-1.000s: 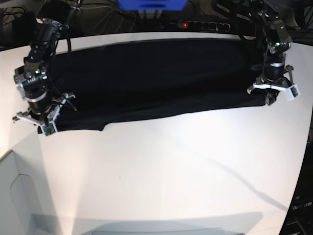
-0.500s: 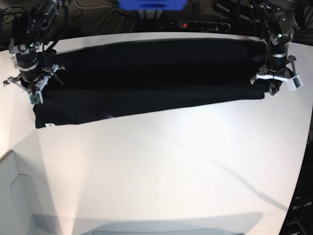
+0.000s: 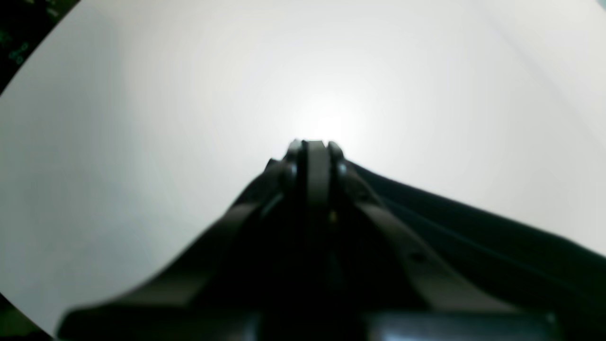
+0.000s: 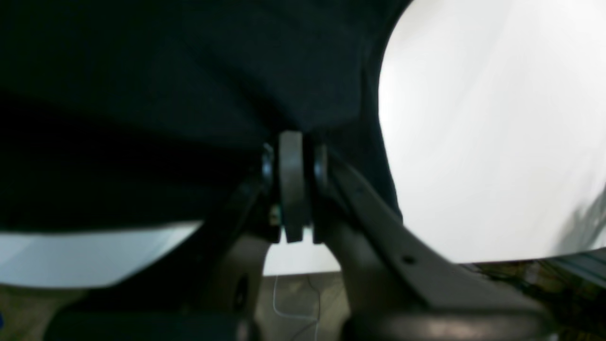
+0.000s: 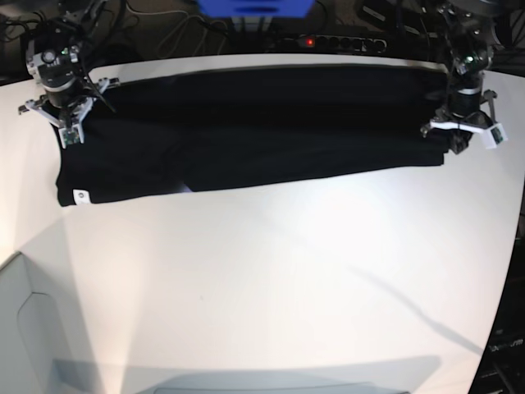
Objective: Fold the T-shirt properly
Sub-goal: 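Lower the folded edge with both grippers and release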
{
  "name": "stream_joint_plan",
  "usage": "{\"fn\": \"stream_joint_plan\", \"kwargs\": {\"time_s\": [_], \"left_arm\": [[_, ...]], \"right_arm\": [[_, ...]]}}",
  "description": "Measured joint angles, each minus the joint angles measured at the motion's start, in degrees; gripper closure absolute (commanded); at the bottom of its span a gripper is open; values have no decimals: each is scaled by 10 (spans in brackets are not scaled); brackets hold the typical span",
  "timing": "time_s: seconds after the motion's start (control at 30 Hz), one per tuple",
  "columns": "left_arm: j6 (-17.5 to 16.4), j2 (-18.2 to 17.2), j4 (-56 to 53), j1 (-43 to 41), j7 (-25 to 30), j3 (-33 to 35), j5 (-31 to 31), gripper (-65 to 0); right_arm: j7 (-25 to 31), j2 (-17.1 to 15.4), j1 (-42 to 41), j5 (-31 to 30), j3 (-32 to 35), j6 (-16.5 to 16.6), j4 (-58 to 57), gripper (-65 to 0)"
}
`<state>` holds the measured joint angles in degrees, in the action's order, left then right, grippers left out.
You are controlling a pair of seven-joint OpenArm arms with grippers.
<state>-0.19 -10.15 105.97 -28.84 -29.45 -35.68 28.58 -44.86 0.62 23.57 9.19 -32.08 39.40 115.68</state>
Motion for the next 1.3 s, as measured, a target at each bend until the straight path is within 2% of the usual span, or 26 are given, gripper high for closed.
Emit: {"fn": "stream_joint_plan", "kwargs": {"time_s": [0.33, 0.67, 0.8, 1.03, 1.3], "left_arm": [[0, 2, -1, -50, -1, 2, 4, 0], [0, 0, -2, -65, 1, 2, 4, 0], [0, 0, 0, -83, 0, 2, 3, 0], [0, -2, -4, -75, 3, 2, 2, 0], [-2, 0, -82, -34, 3, 2, 4, 0]], "right_arm": [[0, -3, 10, 0, -1, 0, 0, 0], [3, -12, 22, 0, -16, 0, 1, 0], [43, -13, 29, 0, -17, 0, 1, 0], [53, -9, 42, 0, -17, 0, 1, 0], [52, -8, 43, 0, -14, 0, -1, 0]]}}
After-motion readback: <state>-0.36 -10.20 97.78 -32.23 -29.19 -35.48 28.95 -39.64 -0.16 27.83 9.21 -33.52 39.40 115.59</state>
